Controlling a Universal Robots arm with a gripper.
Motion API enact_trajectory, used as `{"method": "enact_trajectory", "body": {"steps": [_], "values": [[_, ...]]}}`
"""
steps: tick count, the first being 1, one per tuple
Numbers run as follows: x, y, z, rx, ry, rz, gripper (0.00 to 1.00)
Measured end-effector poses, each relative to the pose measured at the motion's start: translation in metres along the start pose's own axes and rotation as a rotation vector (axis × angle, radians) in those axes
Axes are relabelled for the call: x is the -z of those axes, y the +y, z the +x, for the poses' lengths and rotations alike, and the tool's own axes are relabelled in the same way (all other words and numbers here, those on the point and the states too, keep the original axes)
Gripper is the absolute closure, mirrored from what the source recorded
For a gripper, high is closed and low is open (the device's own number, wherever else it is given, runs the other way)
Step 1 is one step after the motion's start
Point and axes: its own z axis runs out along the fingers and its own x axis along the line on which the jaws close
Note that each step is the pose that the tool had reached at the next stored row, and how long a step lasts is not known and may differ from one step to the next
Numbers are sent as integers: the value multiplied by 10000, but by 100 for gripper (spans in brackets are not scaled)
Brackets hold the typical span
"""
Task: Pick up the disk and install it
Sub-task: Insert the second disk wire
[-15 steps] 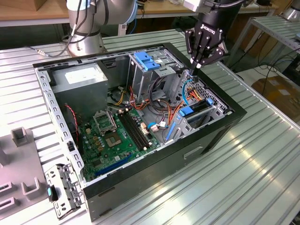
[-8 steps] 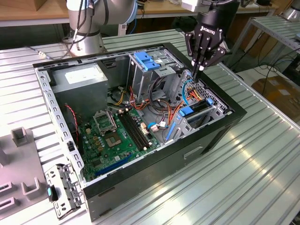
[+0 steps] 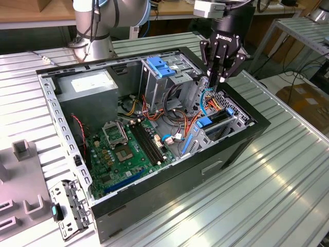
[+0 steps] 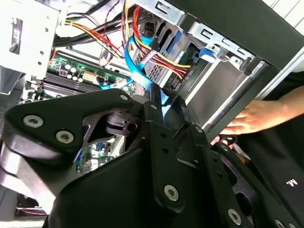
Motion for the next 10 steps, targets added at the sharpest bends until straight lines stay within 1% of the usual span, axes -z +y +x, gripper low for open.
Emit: {"method": "enact_trajectory", "body": {"steps": [1, 2, 3, 4, 5, 6, 7, 8, 9, 10], "values": [[-11, -1, -14, -13, 173, 8, 69], [-27, -3, -30, -28, 400, 18, 83], [-33, -3, -36, -31, 430, 19, 84], [-37, -3, -37, -31, 430, 19, 84], [-42, -4, -38, -29, 412, 18, 84], [-51, -5, -22, 20, -217, -8, 84], [-61, -4, -1, 53, -467, -11, 84], [-75, 0, 27, 77, -590, 1, 84], [-93, 9, 66, 84, -641, 46, 84], [-102, 13, 89, 88, -660, 73, 84]]}}
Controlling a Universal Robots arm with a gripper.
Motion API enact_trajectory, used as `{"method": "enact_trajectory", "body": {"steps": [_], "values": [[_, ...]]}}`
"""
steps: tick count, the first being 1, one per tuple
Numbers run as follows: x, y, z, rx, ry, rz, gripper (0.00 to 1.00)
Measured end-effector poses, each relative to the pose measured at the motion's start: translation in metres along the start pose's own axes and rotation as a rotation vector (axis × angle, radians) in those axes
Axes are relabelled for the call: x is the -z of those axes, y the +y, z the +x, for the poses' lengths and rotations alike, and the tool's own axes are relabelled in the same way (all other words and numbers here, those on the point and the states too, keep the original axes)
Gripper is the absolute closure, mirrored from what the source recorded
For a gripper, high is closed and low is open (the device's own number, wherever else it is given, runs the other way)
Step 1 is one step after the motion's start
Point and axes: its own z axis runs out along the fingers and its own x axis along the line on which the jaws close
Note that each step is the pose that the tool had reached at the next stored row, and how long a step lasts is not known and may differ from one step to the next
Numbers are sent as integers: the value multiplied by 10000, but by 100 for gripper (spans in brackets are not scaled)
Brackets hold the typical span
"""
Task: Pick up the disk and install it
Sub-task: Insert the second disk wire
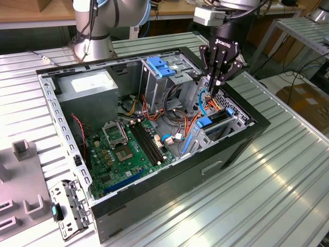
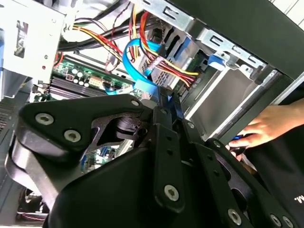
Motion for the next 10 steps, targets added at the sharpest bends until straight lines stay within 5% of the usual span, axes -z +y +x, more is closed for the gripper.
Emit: {"method": "enact_trajectory", "body": {"steps": [5, 9, 10], "values": [[-29, 37, 79, 7, -40, 125, 84], [-68, 169, 110, -35, -53, 330, 84], [-75, 198, 113, -59, -56, 427, 84]]}}
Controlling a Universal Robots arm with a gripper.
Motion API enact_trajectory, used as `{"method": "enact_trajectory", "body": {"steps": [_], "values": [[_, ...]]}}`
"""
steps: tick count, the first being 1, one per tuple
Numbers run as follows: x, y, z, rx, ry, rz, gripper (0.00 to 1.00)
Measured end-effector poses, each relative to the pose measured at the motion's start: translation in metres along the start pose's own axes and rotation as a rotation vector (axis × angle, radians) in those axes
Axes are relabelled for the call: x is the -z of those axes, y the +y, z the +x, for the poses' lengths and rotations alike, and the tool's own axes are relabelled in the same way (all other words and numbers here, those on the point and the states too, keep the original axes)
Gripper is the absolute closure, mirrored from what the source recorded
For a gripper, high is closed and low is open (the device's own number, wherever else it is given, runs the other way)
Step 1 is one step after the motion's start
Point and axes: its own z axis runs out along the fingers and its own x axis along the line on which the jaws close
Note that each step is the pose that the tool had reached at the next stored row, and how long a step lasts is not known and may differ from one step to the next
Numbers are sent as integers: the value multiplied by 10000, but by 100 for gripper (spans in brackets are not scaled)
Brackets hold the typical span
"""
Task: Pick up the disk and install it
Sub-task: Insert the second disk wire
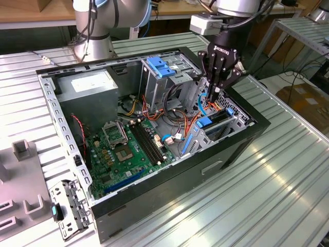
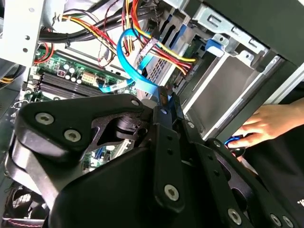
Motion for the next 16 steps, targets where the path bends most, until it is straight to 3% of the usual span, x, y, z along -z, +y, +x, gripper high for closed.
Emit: {"method": "enact_trajectory", "body": {"steps": [2, 3, 5, 6, 7, 10, 11, 16], "values": [[-6, 35, 5, -57, -11, 236, 84], [-14, 92, 10, -135, -28, 563, 84], [-22, 127, 17, -180, -44, 745, 84], [-30, 136, 36, -212, -80, 872, 84], [-53, 139, 96, -233, -248, 941, 84], [-79, 151, 161, -251, -475, 970, 84], [-97, 155, 210, -265, -624, 1007, 84], [-139, 164, 316, -301, -906, 1126, 84]]}}
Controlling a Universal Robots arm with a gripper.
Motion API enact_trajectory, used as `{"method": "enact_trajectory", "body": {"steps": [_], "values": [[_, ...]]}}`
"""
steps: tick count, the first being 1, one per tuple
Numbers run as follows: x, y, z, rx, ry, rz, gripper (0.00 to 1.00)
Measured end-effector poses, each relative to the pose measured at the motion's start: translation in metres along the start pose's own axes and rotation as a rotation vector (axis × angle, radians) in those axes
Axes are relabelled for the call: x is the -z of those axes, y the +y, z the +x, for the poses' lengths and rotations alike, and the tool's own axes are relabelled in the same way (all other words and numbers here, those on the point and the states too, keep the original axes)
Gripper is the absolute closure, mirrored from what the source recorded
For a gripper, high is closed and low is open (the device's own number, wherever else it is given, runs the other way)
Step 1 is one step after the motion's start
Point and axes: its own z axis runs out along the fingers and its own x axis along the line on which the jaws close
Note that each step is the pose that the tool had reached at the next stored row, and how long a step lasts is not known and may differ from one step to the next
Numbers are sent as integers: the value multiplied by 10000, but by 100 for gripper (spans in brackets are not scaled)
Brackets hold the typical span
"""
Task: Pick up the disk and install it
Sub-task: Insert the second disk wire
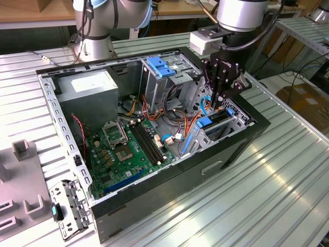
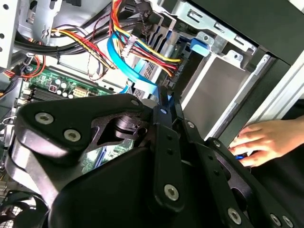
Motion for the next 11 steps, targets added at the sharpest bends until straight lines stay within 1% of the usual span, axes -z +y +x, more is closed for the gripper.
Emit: {"method": "enact_trajectory", "body": {"steps": [1, 3, 4, 5, 6, 9, 11], "values": [[-9, 7, 27, -10, -83, 21, 84], [-21, 20, 61, -22, -188, 41, 84], [-40, 27, 111, -40, -337, 79, 84], [-47, 29, 126, -49, -390, 96, 84], [-53, 29, 135, -55, -430, 110, 84], [-72, 30, 164, -83, -618, 154, 84], [-82, 31, 178, -96, -703, 172, 84]]}}
